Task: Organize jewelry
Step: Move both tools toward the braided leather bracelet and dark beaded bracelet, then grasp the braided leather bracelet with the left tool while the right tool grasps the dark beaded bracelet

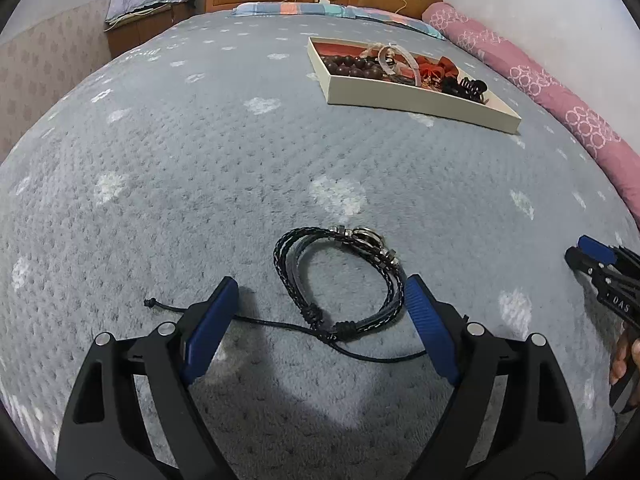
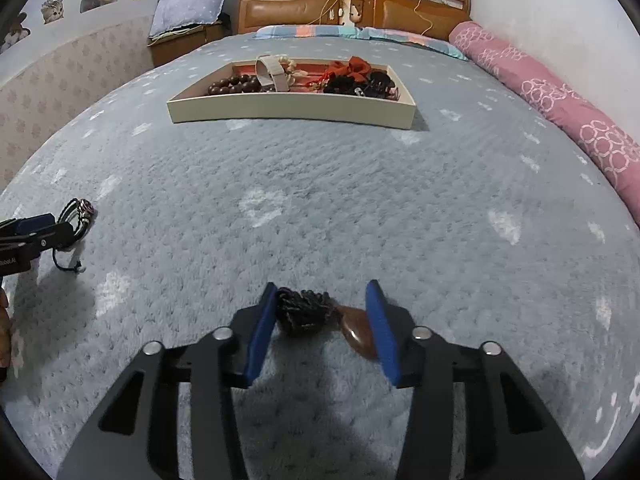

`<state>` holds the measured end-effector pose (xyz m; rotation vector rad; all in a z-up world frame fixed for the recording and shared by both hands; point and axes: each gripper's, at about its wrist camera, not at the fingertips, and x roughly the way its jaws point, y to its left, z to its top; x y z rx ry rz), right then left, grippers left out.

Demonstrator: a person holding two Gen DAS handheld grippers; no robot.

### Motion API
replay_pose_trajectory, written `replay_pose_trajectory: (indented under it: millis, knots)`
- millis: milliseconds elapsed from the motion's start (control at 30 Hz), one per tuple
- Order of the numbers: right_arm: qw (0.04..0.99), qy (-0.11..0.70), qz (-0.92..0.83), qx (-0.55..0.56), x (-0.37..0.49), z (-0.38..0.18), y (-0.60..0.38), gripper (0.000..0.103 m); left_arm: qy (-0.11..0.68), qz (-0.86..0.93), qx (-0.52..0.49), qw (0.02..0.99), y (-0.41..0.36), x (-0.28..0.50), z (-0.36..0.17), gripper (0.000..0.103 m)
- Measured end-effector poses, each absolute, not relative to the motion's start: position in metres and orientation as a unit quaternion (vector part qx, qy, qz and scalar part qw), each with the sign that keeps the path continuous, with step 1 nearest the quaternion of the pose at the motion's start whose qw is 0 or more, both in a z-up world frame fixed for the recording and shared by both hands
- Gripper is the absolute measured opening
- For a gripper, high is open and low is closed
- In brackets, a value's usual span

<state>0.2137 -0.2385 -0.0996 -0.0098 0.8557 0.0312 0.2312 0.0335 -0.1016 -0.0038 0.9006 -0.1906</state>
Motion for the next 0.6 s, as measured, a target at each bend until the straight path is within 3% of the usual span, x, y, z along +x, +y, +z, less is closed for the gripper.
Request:
replay_pose_trajectory:
  millis: [67,600]
  knots:
    - [0.908,0.419,0.019,-0.005,0.2170,-0.1010,-0.2378,0.028,0.434,-0.093,0.001,0.896,0.0325,0.2314,-0.1015,0.081]
    - [0.909,0.416,0.023,0.013,0.2161,-0.0987,-0.2412,0.025,0.433,-0.113,-0.006,0.894,0.0316,0.2331,-0.1013,0.063]
